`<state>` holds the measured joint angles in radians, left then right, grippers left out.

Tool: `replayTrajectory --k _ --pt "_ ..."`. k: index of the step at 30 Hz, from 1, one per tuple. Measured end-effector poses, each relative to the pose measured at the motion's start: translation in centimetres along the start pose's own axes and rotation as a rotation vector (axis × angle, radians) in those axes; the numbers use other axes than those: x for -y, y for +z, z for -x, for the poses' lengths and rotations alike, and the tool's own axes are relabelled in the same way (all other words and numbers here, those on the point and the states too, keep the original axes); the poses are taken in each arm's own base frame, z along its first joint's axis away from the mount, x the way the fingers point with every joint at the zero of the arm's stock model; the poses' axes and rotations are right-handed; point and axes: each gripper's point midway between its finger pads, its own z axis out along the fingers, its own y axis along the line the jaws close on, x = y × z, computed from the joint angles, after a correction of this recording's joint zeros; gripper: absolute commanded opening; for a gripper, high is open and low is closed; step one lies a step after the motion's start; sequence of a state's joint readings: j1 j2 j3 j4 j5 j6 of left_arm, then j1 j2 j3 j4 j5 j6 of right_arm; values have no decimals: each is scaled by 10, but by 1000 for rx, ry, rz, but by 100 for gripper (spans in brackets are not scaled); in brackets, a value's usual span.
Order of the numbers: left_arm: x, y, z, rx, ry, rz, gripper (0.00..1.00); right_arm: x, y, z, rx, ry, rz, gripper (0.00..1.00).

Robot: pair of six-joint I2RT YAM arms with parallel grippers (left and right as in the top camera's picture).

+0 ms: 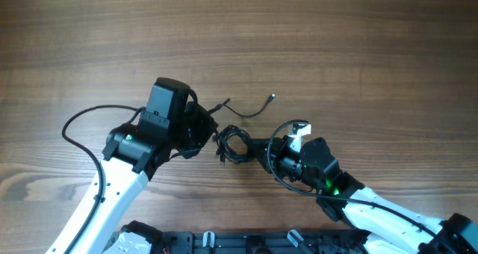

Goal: Untangle cables

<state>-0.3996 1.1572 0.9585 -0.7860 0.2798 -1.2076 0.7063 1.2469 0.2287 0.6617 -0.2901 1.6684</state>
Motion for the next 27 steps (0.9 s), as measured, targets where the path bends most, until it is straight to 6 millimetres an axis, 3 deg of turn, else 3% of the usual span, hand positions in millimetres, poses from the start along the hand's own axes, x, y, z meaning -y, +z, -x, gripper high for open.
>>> replayTrajectory --k 5,13,15,20,27 --pt "8 2 1 23 183 -23 4 -1 0 0 0 -60 5 4" --pt "48 8 -23 42 577 -150 4 -1 0 0 0 -79 5 4" --pt "50 10 -29 54 653 -149 4 -1 0 0 0 -79 4 4" --pt "36 24 -36 82 772 -44 4 0 0 0 -1 -78 1 4" --pt "10 64 -46 33 847 113 4 -3 1 -2 -13 -82 12 4"
